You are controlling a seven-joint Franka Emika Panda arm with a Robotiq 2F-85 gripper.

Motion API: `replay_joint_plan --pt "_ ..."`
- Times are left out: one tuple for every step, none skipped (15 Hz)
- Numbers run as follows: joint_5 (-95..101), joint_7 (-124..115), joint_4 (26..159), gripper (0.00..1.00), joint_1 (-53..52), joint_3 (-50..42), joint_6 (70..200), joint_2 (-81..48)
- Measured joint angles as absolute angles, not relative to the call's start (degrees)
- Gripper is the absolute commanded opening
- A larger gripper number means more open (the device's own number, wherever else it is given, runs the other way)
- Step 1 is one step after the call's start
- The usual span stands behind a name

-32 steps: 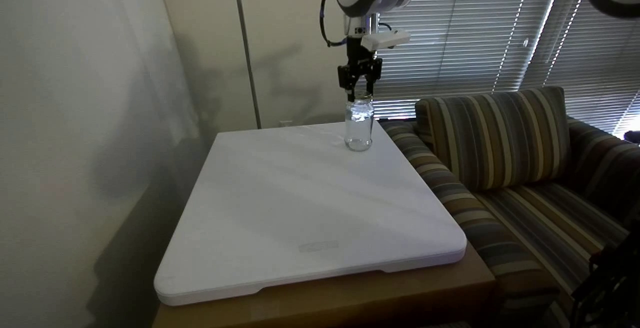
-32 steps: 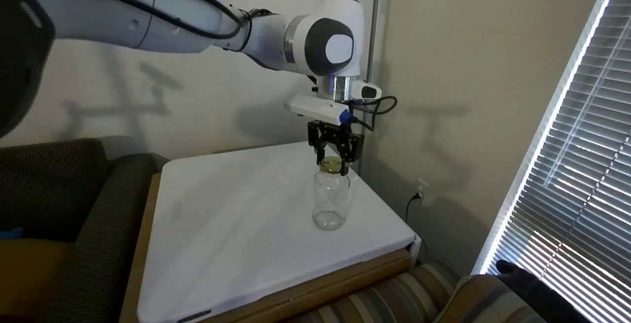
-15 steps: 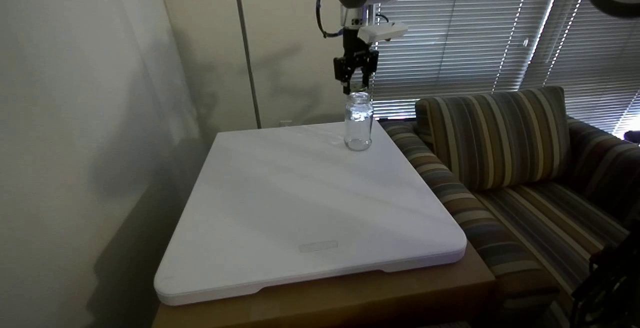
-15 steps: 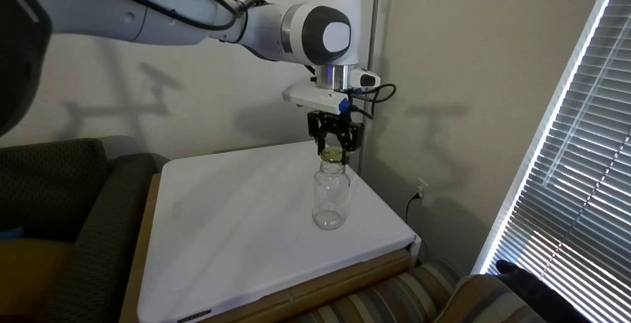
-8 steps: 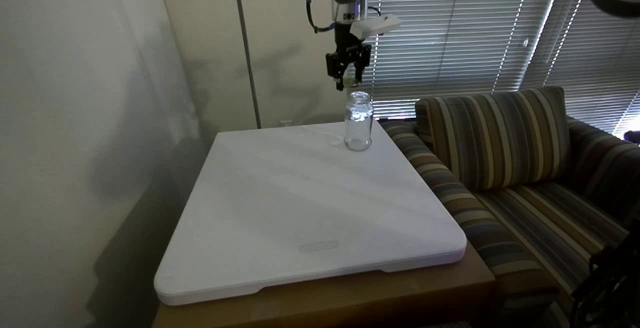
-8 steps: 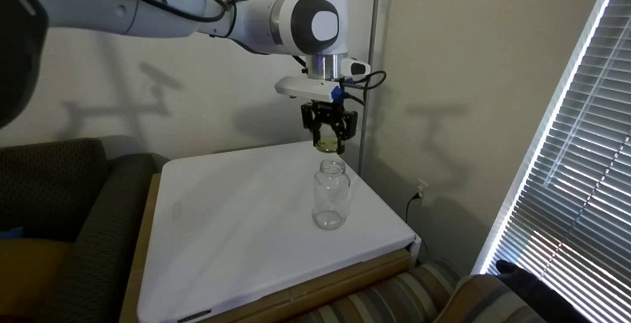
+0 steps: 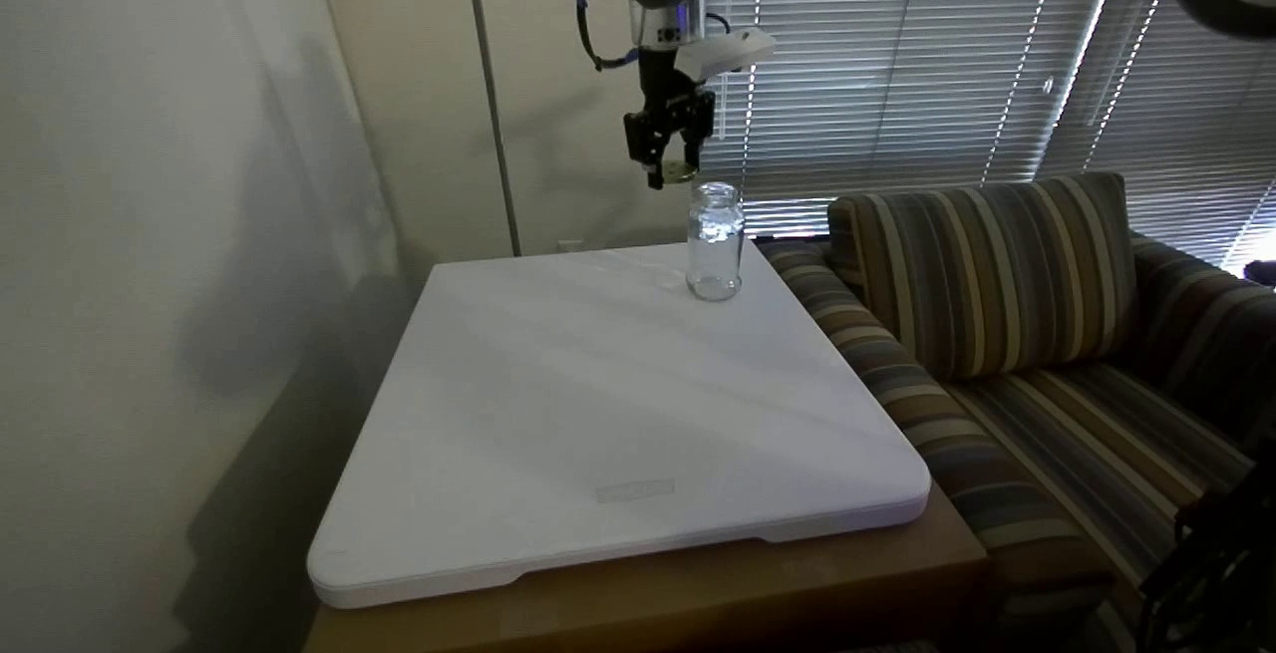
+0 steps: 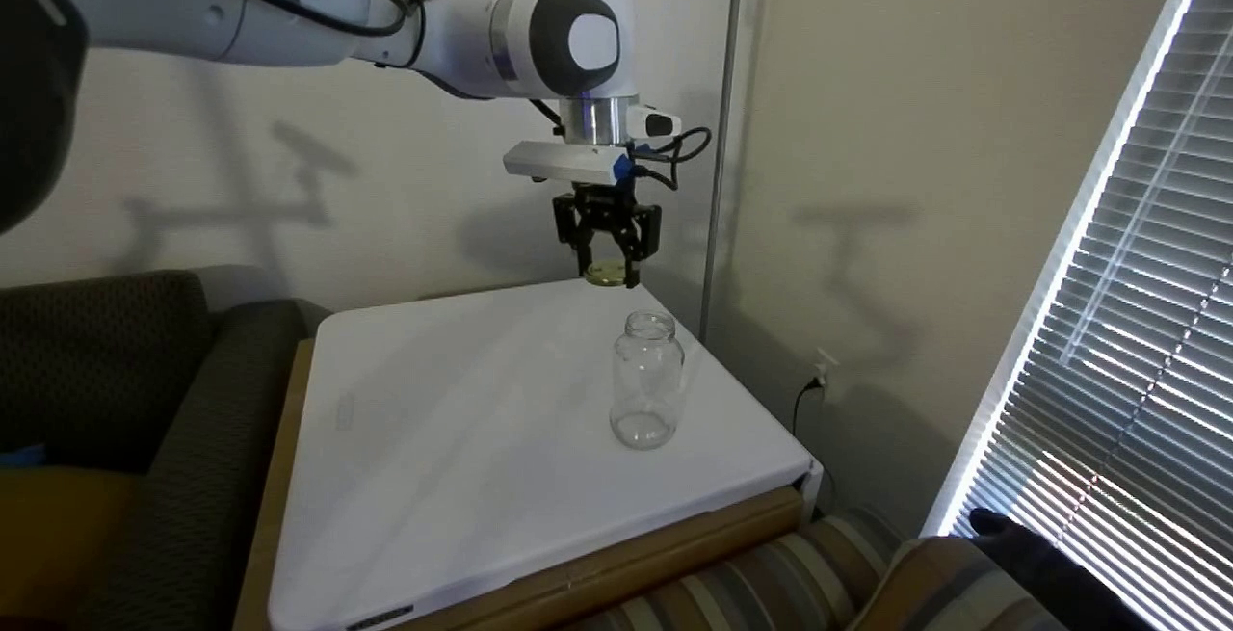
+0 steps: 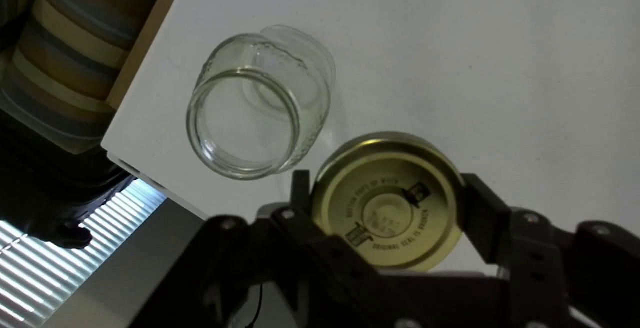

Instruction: Remove the lid from the glass jar

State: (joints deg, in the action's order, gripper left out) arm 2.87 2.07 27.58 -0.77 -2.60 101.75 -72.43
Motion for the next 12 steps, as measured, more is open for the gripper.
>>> replay_joint_plan --pt "2.9 2.6 27.6 0.47 -1.2 -2.6 101.0 -72.4" --pt "2.9 3.1 27.6 0.47 -1.5 -2.5 100.3 -72.4" --pt "2.8 3.8 27.6 0.47 -1.9 -2.3 99.5 -72.4" --pt "2.8 4.4 27.6 0.47 -2.2 -2.1 98.7 -72.4" --pt "2.8 4.9 27.6 0.47 -2.6 -1.9 98.0 -72.4" --pt "2.8 5.5 27.6 0.47 -3.0 -1.8 97.5 -72.4" --pt "2.8 6.0 27.6 0.47 -3.3 -1.6 97.1 -72.4" --pt "2.8 6.3 27.6 0.47 -3.7 -1.4 96.9 -72.4" --pt "2.8 6.4 27.6 0.47 -4.0 -1.2 96.9 -72.4" --pt "2.8 6.4 27.6 0.47 -4.3 -1.0 96.9 -72.5" --pt "2.8 6.4 27.7 0.47 -4.6 -0.8 97.0 -72.6" --pt "2.7 6.4 27.7 0.47 -4.9 -0.6 97.1 -72.7"
